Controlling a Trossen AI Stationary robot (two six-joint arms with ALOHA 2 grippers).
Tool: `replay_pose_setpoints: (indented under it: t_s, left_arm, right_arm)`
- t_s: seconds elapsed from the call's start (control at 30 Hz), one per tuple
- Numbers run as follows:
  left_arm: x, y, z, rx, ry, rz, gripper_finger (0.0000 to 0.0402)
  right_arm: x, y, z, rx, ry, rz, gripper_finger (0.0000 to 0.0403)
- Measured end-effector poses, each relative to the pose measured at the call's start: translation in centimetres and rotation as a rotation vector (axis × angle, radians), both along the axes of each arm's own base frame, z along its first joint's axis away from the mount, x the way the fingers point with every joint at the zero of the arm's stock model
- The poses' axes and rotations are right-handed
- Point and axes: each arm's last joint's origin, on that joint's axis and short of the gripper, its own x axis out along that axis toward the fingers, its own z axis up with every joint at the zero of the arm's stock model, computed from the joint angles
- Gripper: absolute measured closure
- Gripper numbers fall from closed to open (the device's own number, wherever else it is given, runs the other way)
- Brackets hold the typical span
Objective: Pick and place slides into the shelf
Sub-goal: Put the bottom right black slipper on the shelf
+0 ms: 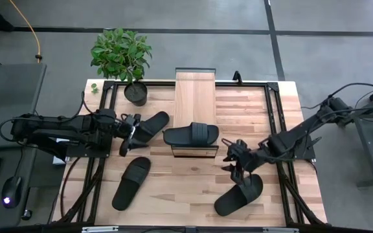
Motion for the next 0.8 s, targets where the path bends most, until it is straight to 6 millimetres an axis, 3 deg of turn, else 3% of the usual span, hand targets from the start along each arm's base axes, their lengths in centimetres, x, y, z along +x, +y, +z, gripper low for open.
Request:
replay_pose_setpoints:
  t_s: [0.47, 0.8]
  left_arm:
    - [0.0, 0.1, -0.2, -0.057, 0.030, 0.071, 0.0151]
    - [-0.1, 0.2, -0.4, -0.068, 0.049, 0.093, 0.0151]
  right_arm:
    - [-0.6, 3.3, -1.7, 0.016, 0.083, 0.010, 0.0231]
    - [1.6, 5.6, -0.4, -0.092, 0.183, 0.004, 0.0231]
